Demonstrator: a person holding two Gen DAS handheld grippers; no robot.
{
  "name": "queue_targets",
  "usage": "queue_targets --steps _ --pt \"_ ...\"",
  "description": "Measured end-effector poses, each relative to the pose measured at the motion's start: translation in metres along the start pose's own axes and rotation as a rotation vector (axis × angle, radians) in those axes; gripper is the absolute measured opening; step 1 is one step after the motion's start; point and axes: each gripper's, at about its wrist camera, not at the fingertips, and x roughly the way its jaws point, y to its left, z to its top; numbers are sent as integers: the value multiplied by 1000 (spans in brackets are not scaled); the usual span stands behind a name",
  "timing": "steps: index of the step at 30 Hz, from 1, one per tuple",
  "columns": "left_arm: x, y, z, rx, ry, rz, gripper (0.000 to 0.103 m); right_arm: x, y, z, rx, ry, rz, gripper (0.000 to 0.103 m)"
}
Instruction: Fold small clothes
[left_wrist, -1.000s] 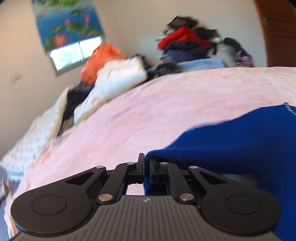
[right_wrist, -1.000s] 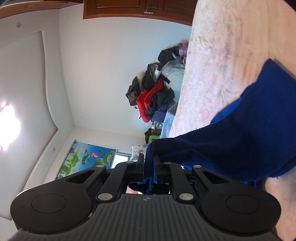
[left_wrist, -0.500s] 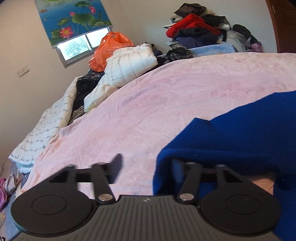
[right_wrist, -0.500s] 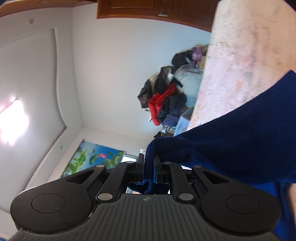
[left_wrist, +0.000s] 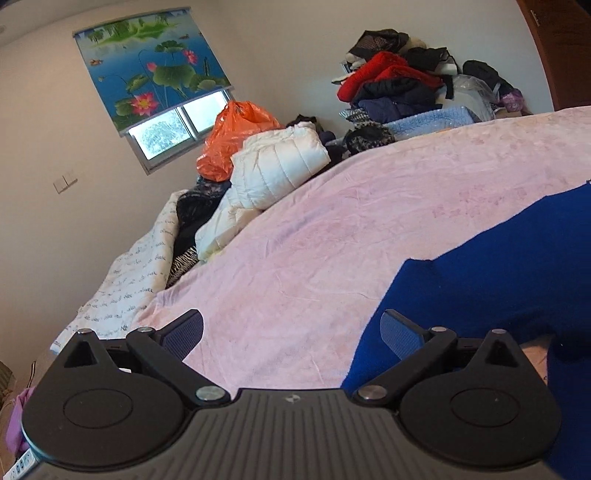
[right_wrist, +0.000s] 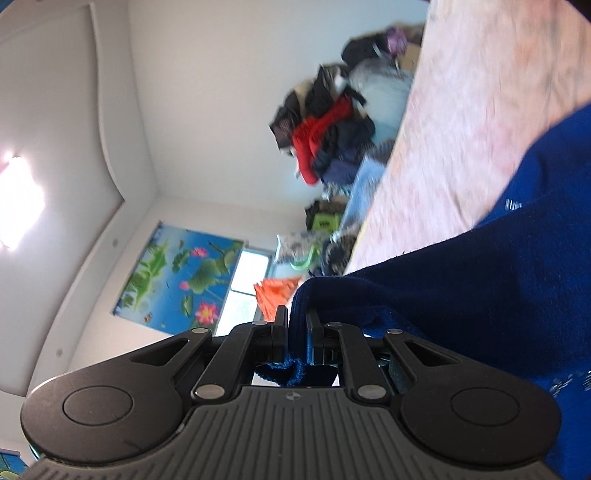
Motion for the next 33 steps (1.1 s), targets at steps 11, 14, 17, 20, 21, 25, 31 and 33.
queue_targets --steps 11,14,17,20,21,25,31,33 --pt "-18 1 -7 25 -11 10 103 63 -30 -32 44 111 -92 15" --pt "-23 -1 -9 18 -5 -7 103 75 -36 -41 41 141 -117 15" --pt "-26 -4 -11 23 -6 -23 103 88 -40 -51 26 166 -147 15" --pt "-29 -7 -14 37 -8 -26 103 99 -42 -59 -6 213 -184 15" --pt "-30 -7 -15 38 -6 -27 103 100 -39 -61 -43 237 -201 16" --pt "-31 -6 -18 22 7 -34 103 101 2 -79 -537 286 -395 41" --pt "-33 -9 -18 3 30 -67 103 114 24 -170 -1481 392 -655 53" --pt "-36 -11 -19 8 28 -73 103 120 18 -194 -1636 448 -668 47"
